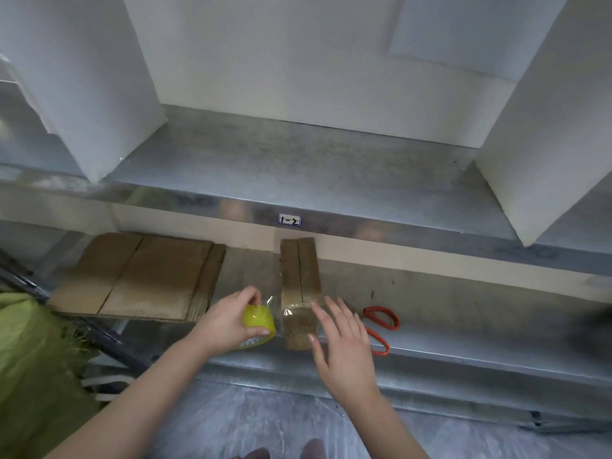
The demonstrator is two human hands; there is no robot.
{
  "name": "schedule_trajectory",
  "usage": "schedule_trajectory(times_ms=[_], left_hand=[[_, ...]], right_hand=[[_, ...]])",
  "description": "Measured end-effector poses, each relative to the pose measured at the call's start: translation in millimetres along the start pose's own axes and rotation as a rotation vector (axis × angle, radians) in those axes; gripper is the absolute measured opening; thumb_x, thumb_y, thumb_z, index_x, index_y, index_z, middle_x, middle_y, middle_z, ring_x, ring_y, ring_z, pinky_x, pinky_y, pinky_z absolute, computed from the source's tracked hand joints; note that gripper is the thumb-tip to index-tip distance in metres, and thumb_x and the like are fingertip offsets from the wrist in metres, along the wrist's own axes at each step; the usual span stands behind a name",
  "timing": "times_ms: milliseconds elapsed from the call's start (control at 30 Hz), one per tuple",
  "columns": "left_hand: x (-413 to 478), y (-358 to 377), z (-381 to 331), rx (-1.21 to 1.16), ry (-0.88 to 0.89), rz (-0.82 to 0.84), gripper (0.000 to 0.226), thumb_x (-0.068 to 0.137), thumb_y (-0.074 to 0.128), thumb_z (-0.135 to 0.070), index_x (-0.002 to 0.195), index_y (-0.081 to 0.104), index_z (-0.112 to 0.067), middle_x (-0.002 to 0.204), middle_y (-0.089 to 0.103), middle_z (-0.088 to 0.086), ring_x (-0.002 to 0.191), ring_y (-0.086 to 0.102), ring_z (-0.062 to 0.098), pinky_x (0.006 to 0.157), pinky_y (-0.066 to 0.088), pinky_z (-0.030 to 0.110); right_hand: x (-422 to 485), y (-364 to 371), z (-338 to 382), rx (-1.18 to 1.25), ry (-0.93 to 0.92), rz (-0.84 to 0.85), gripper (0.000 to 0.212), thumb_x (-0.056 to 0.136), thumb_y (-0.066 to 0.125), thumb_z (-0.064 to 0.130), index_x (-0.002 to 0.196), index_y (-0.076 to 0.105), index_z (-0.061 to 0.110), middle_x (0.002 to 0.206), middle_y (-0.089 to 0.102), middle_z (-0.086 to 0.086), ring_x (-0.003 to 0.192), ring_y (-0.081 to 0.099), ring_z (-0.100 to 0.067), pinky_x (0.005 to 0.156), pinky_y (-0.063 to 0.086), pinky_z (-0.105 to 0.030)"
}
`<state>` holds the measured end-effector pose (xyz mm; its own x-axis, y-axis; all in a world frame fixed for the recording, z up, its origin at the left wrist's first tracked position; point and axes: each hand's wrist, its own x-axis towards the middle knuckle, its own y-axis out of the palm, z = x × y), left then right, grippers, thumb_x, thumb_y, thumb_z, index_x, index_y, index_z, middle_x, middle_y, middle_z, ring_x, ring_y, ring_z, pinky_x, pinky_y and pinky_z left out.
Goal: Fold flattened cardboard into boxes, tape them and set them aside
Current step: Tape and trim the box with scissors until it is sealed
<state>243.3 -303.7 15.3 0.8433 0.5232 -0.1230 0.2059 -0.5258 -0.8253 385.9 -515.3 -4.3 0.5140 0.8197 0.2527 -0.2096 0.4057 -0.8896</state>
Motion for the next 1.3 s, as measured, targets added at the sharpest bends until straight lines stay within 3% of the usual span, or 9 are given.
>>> schedule_trajectory(times_ms=[233, 467, 567, 667, 867, 967, 1033, 1133, 1300], left_hand=[[1, -1, 5, -0.06, 0.051, 0.032, 0.053, 0.068, 0.08, -0.048, 0.096, 0.039, -0.029, 0.095, 0.054, -0.008, 0.084, 0.049, 0.013, 0.069, 0.036, 0.029], [5, 2, 8, -0.123, 0.087, 0.052, 0.052, 0.068, 0.081, -0.044, 0.096, 0.04, -0.028, 0.093, 0.053, -0.008, 0.084, 0.048, 0.012, 0.069, 0.035, 0.026], [8, -1, 16, -0.129, 0.112, 0.098, 0.047, 0.07, 0.079, -0.044, 0.095, 0.041, -0.032, 0.093, 0.048, -0.02, 0.086, 0.046, 0.007, 0.069, 0.034, 0.018], [15, -5, 20, -0.106, 0.152, 0.127, 0.046, 0.071, 0.079, -0.04, 0.096, 0.041, -0.032, 0.097, 0.049, -0.017, 0.089, 0.046, 0.009, 0.07, 0.032, 0.014], [20, -22, 41, 0.097, 0.149, 0.089, 0.048, 0.072, 0.079, -0.042, 0.103, 0.047, -0.023, 0.103, 0.053, -0.007, 0.093, 0.049, 0.016, 0.076, 0.036, 0.028], [19, -36, 49, 0.153, 0.135, 0.052, 0.048, 0.072, 0.079, -0.04, 0.104, 0.049, -0.02, 0.103, 0.055, -0.004, 0.092, 0.05, 0.019, 0.072, 0.031, 0.028], [18, -37, 44, 0.111, 0.137, 0.031, 0.048, 0.071, 0.08, -0.04, 0.1, 0.047, -0.022, 0.099, 0.052, -0.006, 0.089, 0.048, 0.017, 0.07, 0.029, 0.027], [17, -30, 34, 0.003, 0.092, -0.004, 0.05, 0.068, 0.082, -0.042, 0.094, 0.041, -0.026, 0.093, 0.05, -0.009, 0.085, 0.049, 0.016, 0.067, 0.031, 0.027], [4, -27, 26, -0.003, 0.093, 0.003, 0.05, 0.07, 0.081, -0.042, 0.096, 0.042, -0.024, 0.089, 0.048, -0.013, 0.082, 0.044, 0.012, 0.063, 0.028, 0.009]], right_hand=[[14, 19, 10, 0.055, 0.061, -0.053, 0.045, 0.092, 0.047, 0.036, 0.135, 0.051, 0.023, 0.138, 0.051, -0.001, 0.125, 0.051, -0.022, 0.1, 0.048, -0.039], [26, 26, 11, 0.035, 0.039, -0.028, 0.047, 0.093, 0.043, 0.042, 0.133, 0.051, 0.019, 0.143, 0.047, -0.003, 0.132, 0.046, -0.024, 0.106, 0.044, -0.04], [20, 27, -5, 0.047, 0.027, 0.021, 0.047, 0.095, 0.046, 0.035, 0.142, 0.04, 0.028, 0.151, 0.038, 0.004, 0.138, 0.04, -0.021, 0.108, 0.042, -0.043], [19, 24, -15, 0.02, -0.006, 0.066, 0.058, 0.094, 0.055, 0.026, 0.146, 0.032, 0.033, 0.155, 0.032, 0.009, 0.14, 0.036, -0.018, 0.11, 0.04, -0.041], [13, 17, -25, 0.081, 0.11, 0.041, 0.056, 0.093, 0.058, 0.028, 0.144, 0.036, 0.029, 0.151, 0.038, 0.004, 0.136, 0.041, -0.018, 0.106, 0.044, -0.039], [5, 1, -51, -0.001, 0.139, 0.014, 0.052, 0.095, 0.041, 0.044, 0.143, 0.034, 0.027, 0.146, 0.046, 0.0, 0.136, 0.042, -0.023, 0.103, 0.047, -0.045], [3, -4, -53, -0.034, 0.116, 0.027, 0.052, 0.095, 0.036, 0.048, 0.144, 0.032, 0.03, 0.146, 0.046, 0.001, 0.139, 0.038, -0.023, 0.105, 0.045, -0.042], [10, -1, -32, 0.007, 0.109, 0.068, 0.053, 0.098, 0.044, 0.044, 0.147, 0.031, 0.032, 0.152, 0.036, 0.004, 0.144, 0.028, -0.017, 0.109, 0.035, -0.035], [20, 7, -7, 0.058, 0.027, 0.129, 0.055, 0.098, 0.045, 0.039, 0.15, 0.025, 0.037, 0.157, 0.026, 0.008, 0.147, 0.018, -0.015, 0.117, 0.029, -0.035]])
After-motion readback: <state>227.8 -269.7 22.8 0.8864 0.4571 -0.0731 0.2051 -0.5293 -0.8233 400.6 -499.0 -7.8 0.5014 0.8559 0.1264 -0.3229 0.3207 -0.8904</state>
